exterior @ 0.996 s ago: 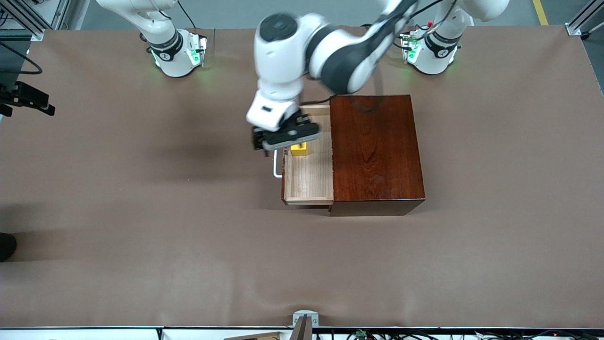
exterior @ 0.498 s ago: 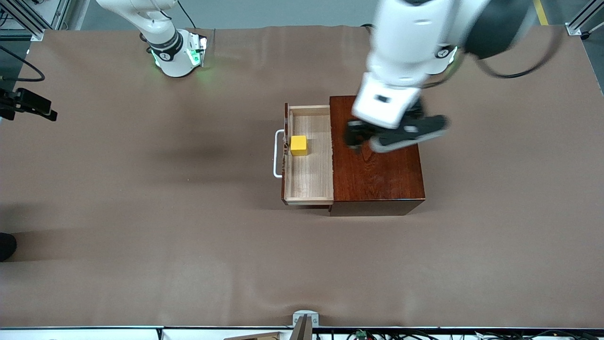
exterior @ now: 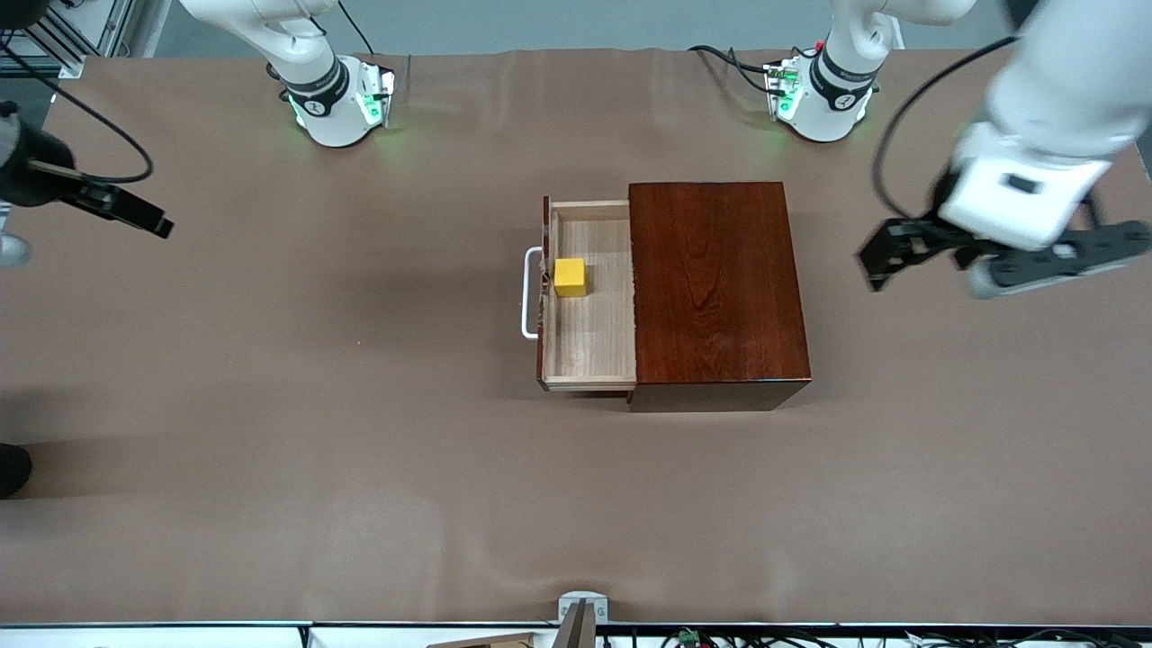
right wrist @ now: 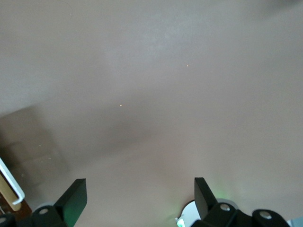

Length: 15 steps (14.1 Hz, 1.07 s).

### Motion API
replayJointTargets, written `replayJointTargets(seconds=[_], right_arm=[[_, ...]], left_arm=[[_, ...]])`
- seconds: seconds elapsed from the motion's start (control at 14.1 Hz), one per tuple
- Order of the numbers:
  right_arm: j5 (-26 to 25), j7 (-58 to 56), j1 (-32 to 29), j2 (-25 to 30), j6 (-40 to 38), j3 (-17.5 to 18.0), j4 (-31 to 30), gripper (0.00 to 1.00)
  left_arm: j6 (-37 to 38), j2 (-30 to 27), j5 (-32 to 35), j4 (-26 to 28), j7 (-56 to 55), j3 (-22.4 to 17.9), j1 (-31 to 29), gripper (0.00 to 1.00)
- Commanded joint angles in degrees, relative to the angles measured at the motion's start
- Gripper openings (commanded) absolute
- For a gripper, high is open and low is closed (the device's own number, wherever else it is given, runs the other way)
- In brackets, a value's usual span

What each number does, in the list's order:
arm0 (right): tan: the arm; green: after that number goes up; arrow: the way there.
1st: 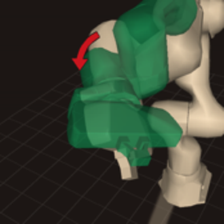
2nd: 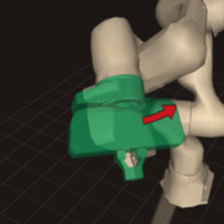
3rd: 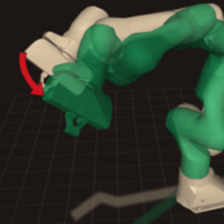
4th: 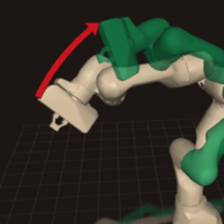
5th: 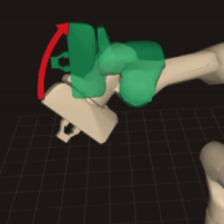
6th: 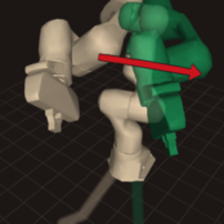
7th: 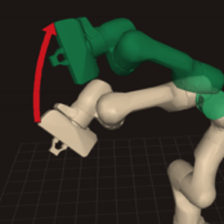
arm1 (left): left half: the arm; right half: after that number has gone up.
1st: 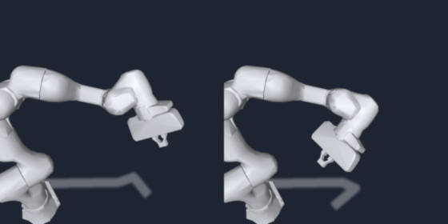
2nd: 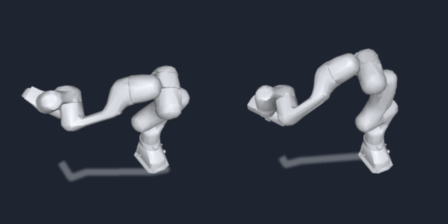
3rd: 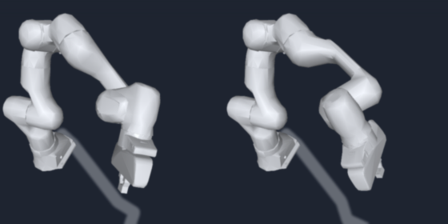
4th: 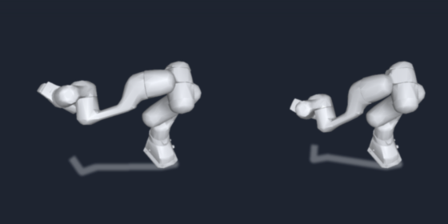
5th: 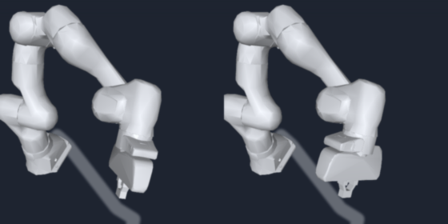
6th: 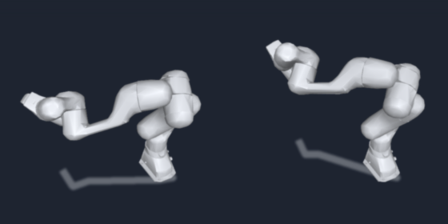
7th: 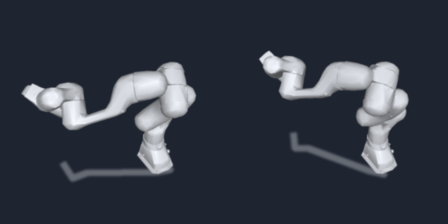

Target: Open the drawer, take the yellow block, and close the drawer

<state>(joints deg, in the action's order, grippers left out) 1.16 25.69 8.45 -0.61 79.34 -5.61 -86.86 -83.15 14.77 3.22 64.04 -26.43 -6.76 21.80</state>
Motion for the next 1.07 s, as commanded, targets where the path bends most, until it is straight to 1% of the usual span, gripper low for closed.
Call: replayJointTargets(seconds=[0.0,0.14,0.21,0.5,0.57,0.64,0.78,0.85,1.0], right_arm=[[1.47,7.85,2.00,-0.97,-1.20,-0.46,1.17,1.00],[3.05,12.52,2.09,-2.20,-1.12,-0.37,1.34,1.00],[4.45,14.37,2.09,-2.47,-1.12,-0.46,1.43,1.00],[11.48,26.65,2.44,-3.79,-0.85,-0.37,1.35,1.00],[12.71,31.30,3.84,-4.31,-0.68,-0.37,1.35,1.00],[12.73,35.96,5.77,-4.66,-0.50,-0.37,1.35,1.00],[12.64,43.36,10.25,-5.80,-0.24,-0.46,1.35,1.00],[12.64,46.35,12.01,-6.24,1.07,-0.46,1.26,1.00],[12.73,53.98,16.22,-7.82,3.88,-0.46,1.08,1.00]], left_arm=[[0.97,-2.55,-0.84,2.22,7.59,0.96,-4.64,1.00],[0.89,-5.18,-0.93,5.54,13.13,0.79,-6.59,1.00],[0.88,-6.67,-0.85,7.39,14.20,0.79,-7.81,1.00],[0.53,-12.56,-1.02,15.57,24.12,1.05,-13.18,1.00],[0.27,-14.05,-1.19,17.50,26.06,0.96,-14.06,1.00],[0.18,-15.03,-1.28,18.91,27.38,1.05,-15.37,1.00],[0.27,-16.35,-1.28,20.59,27.92,1.22,-15.82,1.00],[0.27,-16.88,-1.28,20.94,27.92,1.92,-16.78,1.00],[0.18,-17.23,-1.28,22.08,28.01,4.64,-20.03,1.00]])
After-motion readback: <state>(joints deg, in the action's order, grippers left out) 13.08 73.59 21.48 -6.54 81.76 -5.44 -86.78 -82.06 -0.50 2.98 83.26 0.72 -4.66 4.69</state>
